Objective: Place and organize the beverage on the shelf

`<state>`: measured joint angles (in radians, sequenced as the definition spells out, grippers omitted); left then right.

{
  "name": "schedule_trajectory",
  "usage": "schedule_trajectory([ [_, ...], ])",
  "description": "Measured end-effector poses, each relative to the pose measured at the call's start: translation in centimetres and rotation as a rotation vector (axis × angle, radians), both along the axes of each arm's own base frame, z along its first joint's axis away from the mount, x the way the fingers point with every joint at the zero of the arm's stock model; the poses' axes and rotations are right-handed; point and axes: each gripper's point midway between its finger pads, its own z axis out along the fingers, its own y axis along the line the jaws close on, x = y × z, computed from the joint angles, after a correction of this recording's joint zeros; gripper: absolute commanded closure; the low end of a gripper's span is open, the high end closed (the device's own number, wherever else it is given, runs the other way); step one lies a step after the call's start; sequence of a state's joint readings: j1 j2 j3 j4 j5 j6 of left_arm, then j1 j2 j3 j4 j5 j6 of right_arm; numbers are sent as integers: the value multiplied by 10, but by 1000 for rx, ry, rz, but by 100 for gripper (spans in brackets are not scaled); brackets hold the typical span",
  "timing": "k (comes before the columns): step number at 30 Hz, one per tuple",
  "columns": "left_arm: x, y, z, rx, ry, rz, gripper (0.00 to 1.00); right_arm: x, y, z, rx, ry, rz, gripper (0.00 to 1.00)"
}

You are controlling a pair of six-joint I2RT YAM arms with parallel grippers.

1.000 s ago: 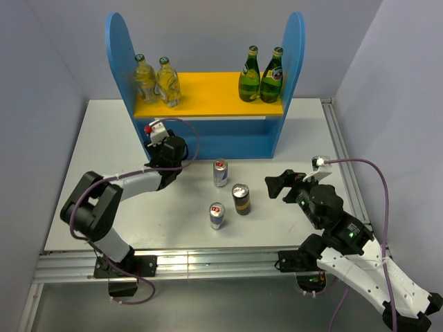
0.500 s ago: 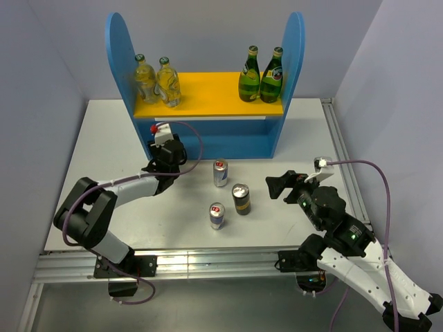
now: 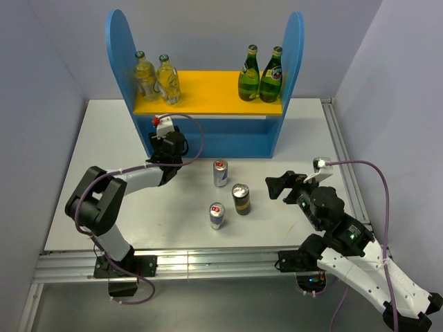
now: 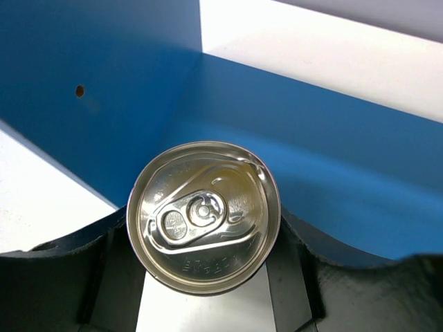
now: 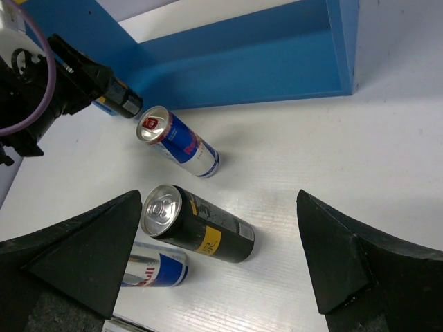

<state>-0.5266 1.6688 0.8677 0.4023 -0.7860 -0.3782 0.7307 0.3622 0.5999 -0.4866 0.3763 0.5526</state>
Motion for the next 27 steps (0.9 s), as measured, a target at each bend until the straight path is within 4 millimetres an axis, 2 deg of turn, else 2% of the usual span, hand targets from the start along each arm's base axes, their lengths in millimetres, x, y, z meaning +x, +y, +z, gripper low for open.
schedule_trajectory([
  [4,12,5,0,-1,-11,32,100,0,0,0,0,-1,0,0],
  [5,15,5,0,-2,-14,38,98,0,0,0,0,-1,0,0],
  [6,18,7,1,-5,-18,47,91,0,0,0,0,-1,0,0],
  [8,22,9,1,-10,-20,60,87,0,0,0,0,0,0,0],
  [11,25,12,1,-28,-25,83,100,0,0,0,-1,0,0,0],
  [19,26,32,1,-62,-57,165,100,2,1,-1,-6,5,0,0],
  [27,27,37,5,-38,-75,178,100,2,2,-2,-7,6,1,0],
])
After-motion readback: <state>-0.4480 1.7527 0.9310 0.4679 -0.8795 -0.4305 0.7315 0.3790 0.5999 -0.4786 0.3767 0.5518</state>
